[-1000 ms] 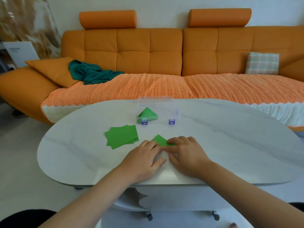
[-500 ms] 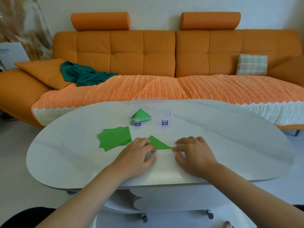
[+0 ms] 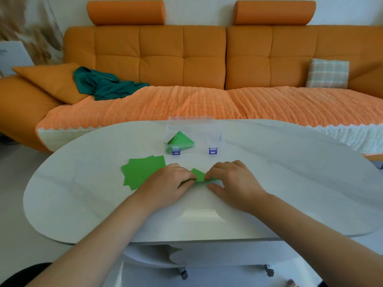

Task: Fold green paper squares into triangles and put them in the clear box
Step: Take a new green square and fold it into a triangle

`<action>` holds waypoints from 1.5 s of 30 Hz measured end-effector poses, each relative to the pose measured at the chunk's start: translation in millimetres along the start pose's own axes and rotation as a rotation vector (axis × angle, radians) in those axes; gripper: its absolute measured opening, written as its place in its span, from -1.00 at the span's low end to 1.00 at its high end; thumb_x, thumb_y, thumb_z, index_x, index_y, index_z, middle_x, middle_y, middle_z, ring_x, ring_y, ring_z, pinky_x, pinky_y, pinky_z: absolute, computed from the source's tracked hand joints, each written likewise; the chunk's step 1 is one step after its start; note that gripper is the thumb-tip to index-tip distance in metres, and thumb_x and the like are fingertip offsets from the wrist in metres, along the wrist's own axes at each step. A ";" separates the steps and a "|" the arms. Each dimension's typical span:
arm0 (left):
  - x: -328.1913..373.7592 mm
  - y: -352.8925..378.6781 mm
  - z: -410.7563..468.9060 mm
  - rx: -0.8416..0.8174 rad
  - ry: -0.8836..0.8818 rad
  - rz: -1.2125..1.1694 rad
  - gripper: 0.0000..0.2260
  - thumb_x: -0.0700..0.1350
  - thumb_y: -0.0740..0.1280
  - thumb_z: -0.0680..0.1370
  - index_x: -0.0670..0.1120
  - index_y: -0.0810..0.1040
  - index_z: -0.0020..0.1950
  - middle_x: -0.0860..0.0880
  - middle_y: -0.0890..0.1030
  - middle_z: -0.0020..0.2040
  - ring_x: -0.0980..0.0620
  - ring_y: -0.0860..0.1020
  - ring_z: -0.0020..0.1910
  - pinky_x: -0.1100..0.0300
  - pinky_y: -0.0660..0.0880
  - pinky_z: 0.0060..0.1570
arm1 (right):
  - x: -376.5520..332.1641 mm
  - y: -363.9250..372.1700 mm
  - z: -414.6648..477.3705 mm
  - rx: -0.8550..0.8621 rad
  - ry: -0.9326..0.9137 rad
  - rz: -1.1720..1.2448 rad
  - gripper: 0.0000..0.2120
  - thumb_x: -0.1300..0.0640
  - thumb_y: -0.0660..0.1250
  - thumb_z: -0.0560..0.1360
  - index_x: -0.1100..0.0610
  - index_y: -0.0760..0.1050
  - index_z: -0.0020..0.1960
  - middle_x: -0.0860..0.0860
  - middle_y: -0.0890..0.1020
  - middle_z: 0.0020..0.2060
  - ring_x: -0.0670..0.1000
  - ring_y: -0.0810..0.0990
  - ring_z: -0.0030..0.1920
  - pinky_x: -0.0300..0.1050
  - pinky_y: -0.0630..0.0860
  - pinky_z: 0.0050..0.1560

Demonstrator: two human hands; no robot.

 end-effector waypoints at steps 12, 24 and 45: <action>-7.8 -9.2 1.5 0.174 -0.071 -0.053 -0.74 0.00 0.21 0.51 -0.02 0.68 -0.11 0.02 0.65 -0.29 0.00 0.58 -0.28 0.05 0.53 -0.31 | -8.4 -11.5 19.0 0.202 -0.108 0.036 -0.93 0.10 0.36 0.46 -0.04 0.61 -0.14 -0.17 0.65 -0.26 -0.07 0.54 -0.30 -0.10 0.39 -0.09; -4.2 -15.6 6.5 0.204 -0.093 -0.075 -0.84 -0.04 0.30 0.51 0.00 0.67 -0.07 0.03 0.63 -0.29 0.02 0.55 -0.29 0.04 0.52 -0.29 | -16.2 -21.2 23.7 0.273 -0.049 0.143 -0.95 0.05 0.38 0.42 -0.04 0.60 -0.22 -0.18 0.65 -0.30 -0.11 0.56 -0.32 -0.08 0.42 -0.01; -17.8 -43.5 6.5 0.274 -0.062 0.087 -0.75 -0.03 0.15 0.60 -0.06 0.59 -0.09 0.01 0.59 -0.21 -0.01 0.55 -0.17 -0.01 0.54 -0.28 | 19.2 -37.0 21.6 0.293 0.144 0.145 -0.91 -0.03 0.28 0.43 -0.06 0.54 -0.16 -0.21 0.60 -0.25 -0.17 0.54 -0.29 -0.05 0.41 0.05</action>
Point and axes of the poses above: each hand's wrist, its own z-axis towards the middle knuckle, its own y-axis out of the palm, x = y × z, the point moved 8 cm from there along z, towards the middle knuckle
